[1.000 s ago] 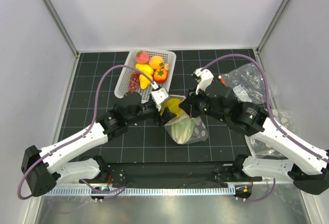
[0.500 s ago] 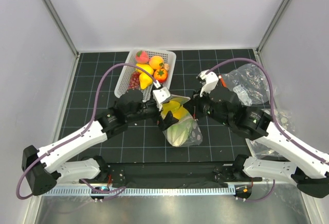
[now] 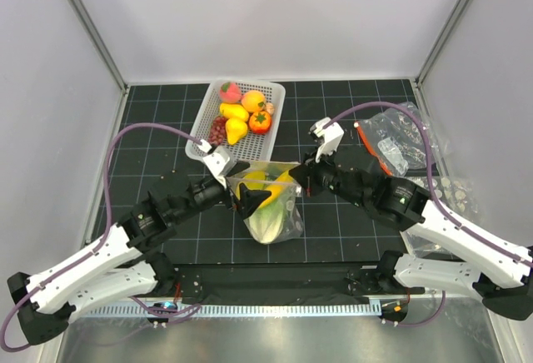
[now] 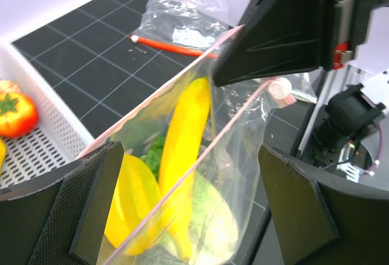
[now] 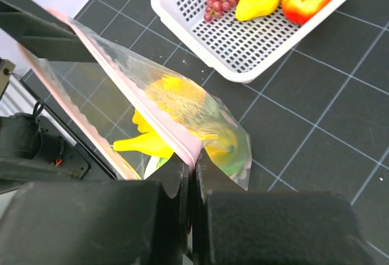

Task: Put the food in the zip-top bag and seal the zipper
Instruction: Pick up the fake fruit from the zipper food storage bag, then pick up the fake vegetable from the bin.

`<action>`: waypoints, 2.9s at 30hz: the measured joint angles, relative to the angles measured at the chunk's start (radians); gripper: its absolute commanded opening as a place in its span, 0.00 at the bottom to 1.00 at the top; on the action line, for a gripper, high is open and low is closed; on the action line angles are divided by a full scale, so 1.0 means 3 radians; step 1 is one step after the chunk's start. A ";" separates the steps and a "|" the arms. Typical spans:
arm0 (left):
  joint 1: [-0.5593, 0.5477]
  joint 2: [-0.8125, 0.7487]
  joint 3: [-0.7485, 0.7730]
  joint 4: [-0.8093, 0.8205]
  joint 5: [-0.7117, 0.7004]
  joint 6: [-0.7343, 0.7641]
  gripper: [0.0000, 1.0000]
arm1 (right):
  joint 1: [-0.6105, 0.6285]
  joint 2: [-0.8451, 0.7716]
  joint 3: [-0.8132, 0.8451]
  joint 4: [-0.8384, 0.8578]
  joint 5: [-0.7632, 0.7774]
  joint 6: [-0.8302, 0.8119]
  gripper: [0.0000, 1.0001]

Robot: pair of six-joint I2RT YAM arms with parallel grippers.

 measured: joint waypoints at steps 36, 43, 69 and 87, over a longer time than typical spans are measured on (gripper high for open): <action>0.0080 -0.0941 -0.1017 0.1759 -0.0938 -0.1236 1.00 | -0.0050 0.0187 -0.0334 0.0181 0.0656 0.0145 0.01; 0.0080 -0.0917 -0.1029 0.1728 -0.1912 -0.1207 1.00 | -0.0053 -0.0371 -0.0348 -0.0047 0.1512 0.0092 0.01; 0.0322 0.1929 0.1021 -0.0226 -0.2724 -0.0722 0.97 | -0.0074 -0.0348 -0.0893 0.0549 0.1883 0.0039 0.01; 0.1100 0.3601 0.2007 -0.0223 -0.1726 -0.1457 1.00 | -0.0074 -0.0544 -0.1026 0.0743 0.1879 0.0041 0.01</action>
